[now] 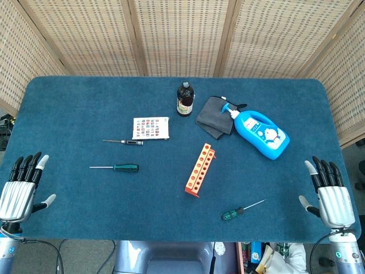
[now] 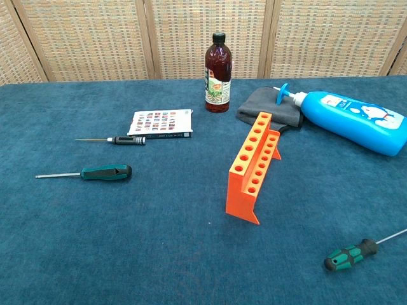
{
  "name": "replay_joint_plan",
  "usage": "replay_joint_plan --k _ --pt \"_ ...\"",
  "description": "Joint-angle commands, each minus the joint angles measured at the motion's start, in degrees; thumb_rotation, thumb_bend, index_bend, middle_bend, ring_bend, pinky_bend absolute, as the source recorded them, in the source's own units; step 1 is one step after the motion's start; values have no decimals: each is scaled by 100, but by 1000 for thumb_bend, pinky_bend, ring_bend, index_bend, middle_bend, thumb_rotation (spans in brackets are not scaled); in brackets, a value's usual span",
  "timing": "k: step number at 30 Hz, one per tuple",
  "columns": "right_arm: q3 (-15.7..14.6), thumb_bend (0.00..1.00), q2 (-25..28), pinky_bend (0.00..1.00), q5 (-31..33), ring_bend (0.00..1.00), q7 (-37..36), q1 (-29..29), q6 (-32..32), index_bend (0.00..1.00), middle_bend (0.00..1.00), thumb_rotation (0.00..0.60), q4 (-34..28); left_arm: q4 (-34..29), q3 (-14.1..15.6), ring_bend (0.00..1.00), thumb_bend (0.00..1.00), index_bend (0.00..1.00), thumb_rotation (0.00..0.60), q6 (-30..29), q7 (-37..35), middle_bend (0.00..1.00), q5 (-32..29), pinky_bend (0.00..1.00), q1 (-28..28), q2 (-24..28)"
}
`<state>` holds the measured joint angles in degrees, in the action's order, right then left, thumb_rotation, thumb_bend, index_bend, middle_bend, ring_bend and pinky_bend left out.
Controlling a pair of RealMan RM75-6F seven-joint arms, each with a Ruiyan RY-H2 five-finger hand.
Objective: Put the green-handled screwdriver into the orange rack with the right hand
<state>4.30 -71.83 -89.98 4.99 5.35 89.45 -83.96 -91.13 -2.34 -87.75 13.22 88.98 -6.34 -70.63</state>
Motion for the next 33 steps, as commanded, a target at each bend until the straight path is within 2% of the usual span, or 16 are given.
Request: replay_joint_plan --k 1,33 --pt "1 204 0 0 6 0 4 -1 -3 0 0 600 -4 3 0 0 0 0 600 8 -3 0 -5 0 -2 0" --pt "-39 205 69 0 -117 0 -118 -23 73 0 0 600 -113 -41 -3 0 0 0 600 -32 33 0 18 0 15 21"
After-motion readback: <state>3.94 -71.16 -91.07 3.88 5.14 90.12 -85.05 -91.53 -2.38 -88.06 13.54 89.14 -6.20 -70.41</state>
